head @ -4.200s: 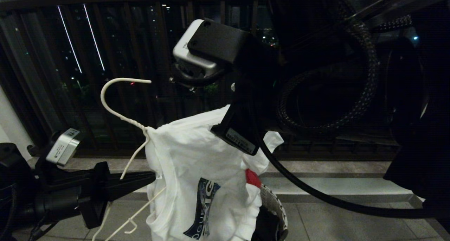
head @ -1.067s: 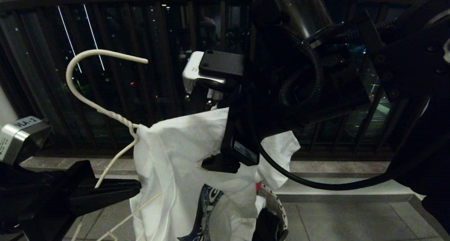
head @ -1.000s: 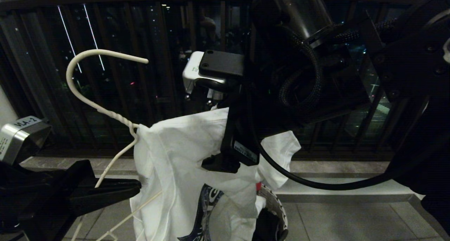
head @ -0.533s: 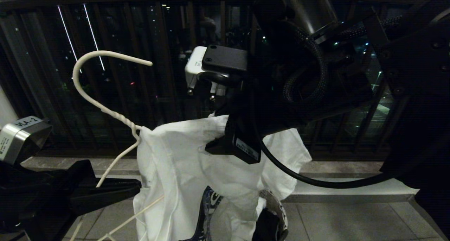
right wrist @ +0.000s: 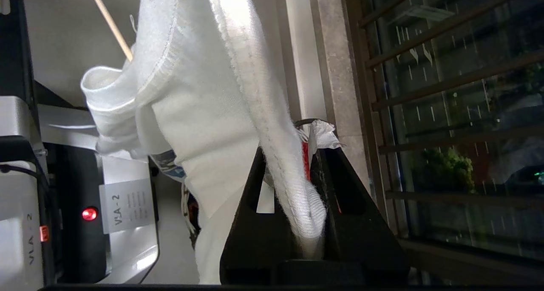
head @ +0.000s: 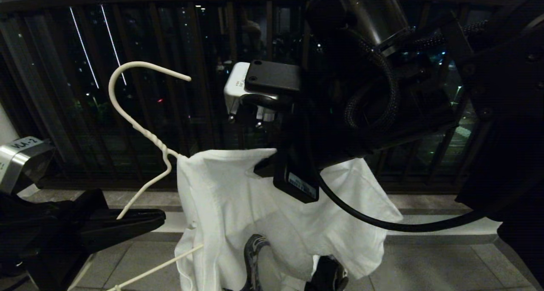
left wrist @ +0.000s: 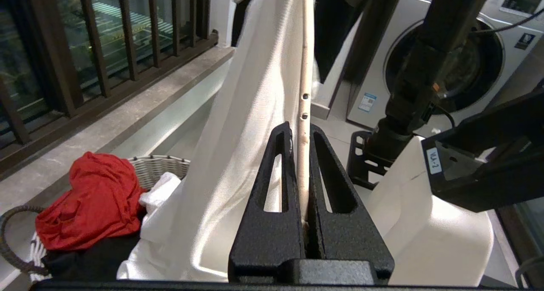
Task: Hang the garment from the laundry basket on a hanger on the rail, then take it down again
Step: Hang the clothes on the clothes rack
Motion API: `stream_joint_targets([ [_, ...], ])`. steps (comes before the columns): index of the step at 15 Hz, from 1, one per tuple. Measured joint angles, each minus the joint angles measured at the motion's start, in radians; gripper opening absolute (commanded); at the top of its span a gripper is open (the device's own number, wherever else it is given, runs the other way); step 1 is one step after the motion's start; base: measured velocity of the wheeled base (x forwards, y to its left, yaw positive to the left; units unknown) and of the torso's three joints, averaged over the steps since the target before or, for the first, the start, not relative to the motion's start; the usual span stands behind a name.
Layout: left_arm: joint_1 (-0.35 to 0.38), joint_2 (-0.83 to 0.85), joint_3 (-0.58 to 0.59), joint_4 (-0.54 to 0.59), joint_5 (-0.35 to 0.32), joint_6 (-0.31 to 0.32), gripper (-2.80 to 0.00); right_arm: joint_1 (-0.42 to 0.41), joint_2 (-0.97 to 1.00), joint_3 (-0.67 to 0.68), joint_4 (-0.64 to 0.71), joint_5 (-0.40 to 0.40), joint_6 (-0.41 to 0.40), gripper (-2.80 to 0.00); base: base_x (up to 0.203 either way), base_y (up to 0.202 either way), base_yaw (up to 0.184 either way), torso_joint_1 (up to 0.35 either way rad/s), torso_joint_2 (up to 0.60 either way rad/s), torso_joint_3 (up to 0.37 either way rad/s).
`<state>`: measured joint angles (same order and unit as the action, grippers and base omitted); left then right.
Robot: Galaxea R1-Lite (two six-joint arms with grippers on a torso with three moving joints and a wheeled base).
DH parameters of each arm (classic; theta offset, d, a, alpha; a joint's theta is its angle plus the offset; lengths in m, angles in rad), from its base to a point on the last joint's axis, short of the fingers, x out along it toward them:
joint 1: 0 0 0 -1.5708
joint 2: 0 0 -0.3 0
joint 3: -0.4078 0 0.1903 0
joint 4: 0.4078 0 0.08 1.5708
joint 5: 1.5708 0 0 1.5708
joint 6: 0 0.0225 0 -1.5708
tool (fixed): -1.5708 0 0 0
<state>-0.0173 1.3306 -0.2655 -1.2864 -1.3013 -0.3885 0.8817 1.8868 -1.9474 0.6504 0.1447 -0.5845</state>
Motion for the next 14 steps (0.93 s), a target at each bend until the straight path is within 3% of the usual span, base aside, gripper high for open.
stream_joint_targets([
  [7, 0.011, 0.014, -0.005, -0.004, 0.006, 0.004, 0.0, -0.001, -0.026, 0.042, 0.0, -0.001, 0.001, -2.8, 0.0, 0.0, 0.0, 0.0, 0.0, 0.0],
  [10, 0.095, 0.024, -0.05, -0.005, 0.018, 0.004, 0.0, -0.019, -0.059, 0.074, 0.001, -0.007, 0.001, -2.8, 0.0, 0.0, 0.0, 0.0, 0.0, 0.0],
  [14, 0.159, 0.028, -0.109, -0.004, 0.15, 0.003, 0.0, -0.026, -0.108, 0.12, 0.039, -0.043, 0.001, -2.8, 0.0, 0.0, 0.0, 0.0, 0.0, 0.0],
])
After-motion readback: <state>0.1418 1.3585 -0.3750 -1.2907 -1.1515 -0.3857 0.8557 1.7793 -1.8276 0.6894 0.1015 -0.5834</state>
